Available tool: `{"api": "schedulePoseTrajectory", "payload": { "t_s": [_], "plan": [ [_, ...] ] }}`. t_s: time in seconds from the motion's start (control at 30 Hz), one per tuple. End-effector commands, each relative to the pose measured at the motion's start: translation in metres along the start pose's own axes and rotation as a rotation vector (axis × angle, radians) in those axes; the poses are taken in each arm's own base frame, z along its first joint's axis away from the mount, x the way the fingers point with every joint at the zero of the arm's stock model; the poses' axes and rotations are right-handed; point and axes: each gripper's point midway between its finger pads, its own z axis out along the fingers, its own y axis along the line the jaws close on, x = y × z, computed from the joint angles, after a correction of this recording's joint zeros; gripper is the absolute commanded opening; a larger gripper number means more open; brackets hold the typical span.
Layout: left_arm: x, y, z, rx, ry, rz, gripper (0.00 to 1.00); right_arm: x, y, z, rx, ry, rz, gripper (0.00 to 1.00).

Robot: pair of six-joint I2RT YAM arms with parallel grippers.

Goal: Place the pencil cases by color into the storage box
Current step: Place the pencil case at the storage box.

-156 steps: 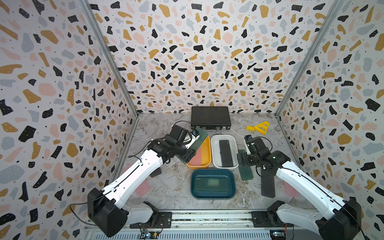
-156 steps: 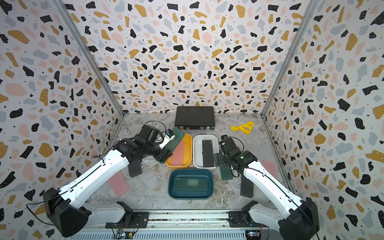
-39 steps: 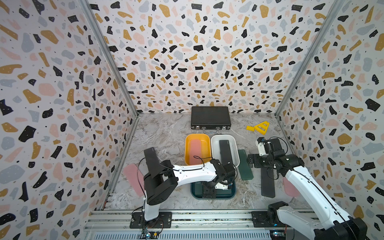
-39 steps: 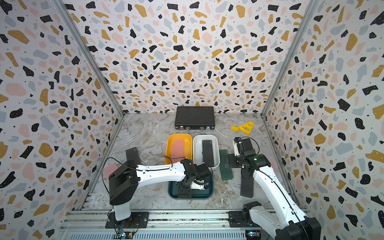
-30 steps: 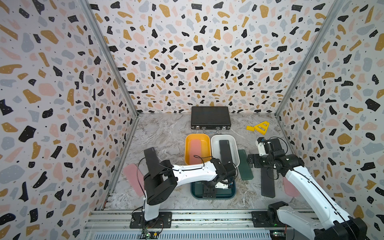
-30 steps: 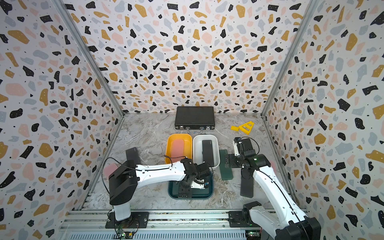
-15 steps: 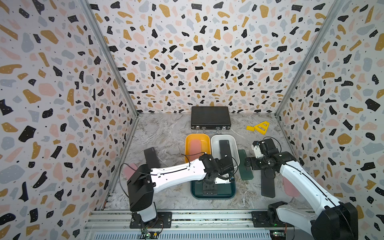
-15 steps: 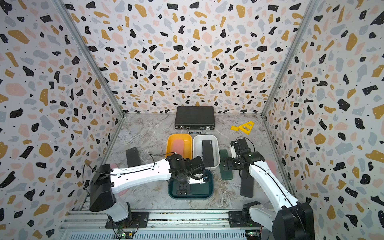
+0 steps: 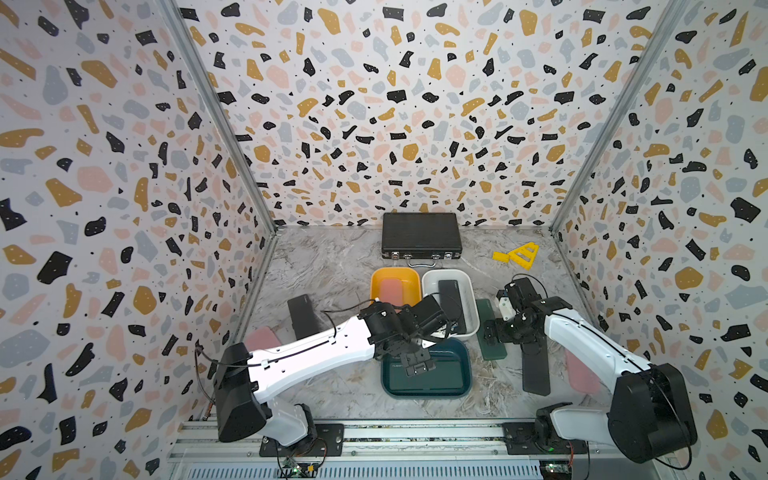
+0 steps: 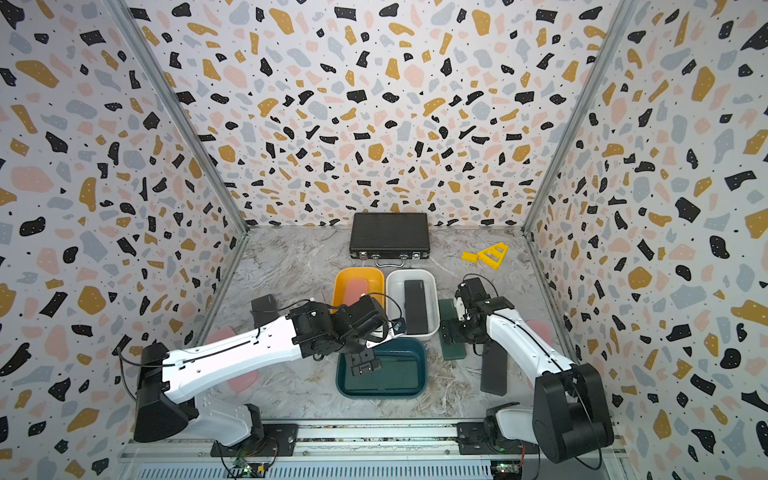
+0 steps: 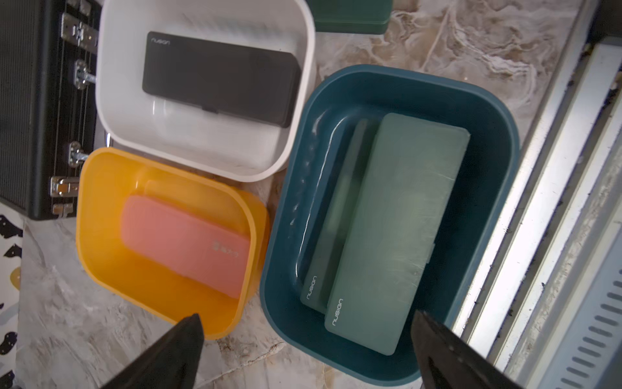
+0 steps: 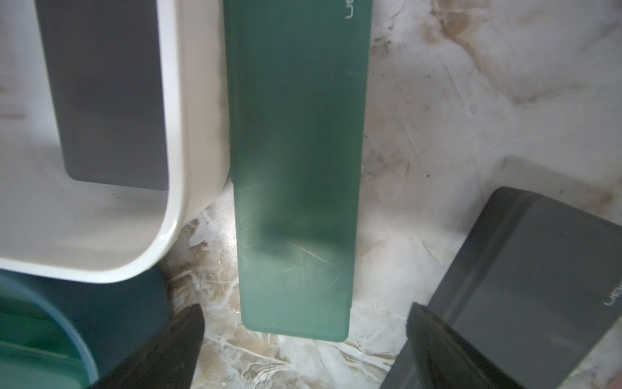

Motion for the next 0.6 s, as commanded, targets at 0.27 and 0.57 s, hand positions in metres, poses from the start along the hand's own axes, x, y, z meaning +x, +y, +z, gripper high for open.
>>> {"api": "schedulePoseTrajectory", "payload": {
  "t_s": [0.27,0.57],
  "plan": [
    [0.004,0.061,-0.031,-0.054,-0.195,-0.379,1.0,0.0,0.001,0.013,0.043,0.025,-0.001,0.99],
    [0.029,0.102,-0.041,-0.097,-0.224,-0.594,1.0,-0.002,0.0,0.029,0.102,0.047,-0.016,0.99]
  ]
}}
